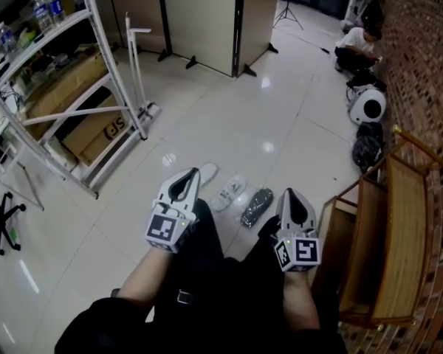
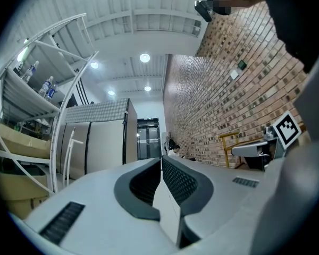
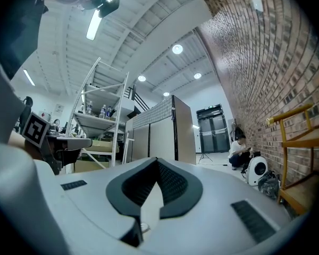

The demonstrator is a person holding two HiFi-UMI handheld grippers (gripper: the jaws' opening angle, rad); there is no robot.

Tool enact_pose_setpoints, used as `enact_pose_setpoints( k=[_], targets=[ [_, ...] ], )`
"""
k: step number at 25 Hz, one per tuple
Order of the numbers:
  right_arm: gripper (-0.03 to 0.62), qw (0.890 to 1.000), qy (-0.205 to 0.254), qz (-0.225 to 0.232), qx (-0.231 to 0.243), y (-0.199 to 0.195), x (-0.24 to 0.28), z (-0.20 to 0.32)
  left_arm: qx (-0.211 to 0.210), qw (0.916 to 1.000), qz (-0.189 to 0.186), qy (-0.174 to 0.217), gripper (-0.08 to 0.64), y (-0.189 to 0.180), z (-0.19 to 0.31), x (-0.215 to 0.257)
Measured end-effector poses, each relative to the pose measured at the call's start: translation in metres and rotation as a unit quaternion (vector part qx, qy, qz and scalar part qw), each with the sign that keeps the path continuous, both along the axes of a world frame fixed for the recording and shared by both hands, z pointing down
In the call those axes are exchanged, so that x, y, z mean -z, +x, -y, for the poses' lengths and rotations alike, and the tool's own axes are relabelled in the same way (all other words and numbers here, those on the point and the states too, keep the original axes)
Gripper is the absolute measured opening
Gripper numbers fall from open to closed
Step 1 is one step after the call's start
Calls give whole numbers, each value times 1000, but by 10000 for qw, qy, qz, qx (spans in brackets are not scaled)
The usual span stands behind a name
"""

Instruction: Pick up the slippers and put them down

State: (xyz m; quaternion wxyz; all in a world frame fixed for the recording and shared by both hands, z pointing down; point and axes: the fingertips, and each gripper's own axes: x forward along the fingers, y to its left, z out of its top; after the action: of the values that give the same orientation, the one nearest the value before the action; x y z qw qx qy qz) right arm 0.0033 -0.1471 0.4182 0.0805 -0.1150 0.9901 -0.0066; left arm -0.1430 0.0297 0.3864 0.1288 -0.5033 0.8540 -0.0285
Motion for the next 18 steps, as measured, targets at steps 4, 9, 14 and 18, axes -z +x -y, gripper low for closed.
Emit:
enact_pose_setpoints(
  k=[4, 9, 14, 18],
  targets=[
    [-8, 10000, -38, 9, -11, 0, -1, 0, 88, 9999, -119, -29, 12, -2, -3, -2],
    [-8, 10000, 32, -4, 16, 0, -2, 1, 83, 9999, -117, -12, 12, -5, -5, -2],
    [-8, 10000, 21, -37, -62, 3, -1, 2, 85, 9999, -119, -51, 12, -6, -6, -7],
    [-8, 10000, 46, 24, -22, -2, 0, 6, 151, 9996, -216, -44, 12, -12, -6, -6]
  ],
)
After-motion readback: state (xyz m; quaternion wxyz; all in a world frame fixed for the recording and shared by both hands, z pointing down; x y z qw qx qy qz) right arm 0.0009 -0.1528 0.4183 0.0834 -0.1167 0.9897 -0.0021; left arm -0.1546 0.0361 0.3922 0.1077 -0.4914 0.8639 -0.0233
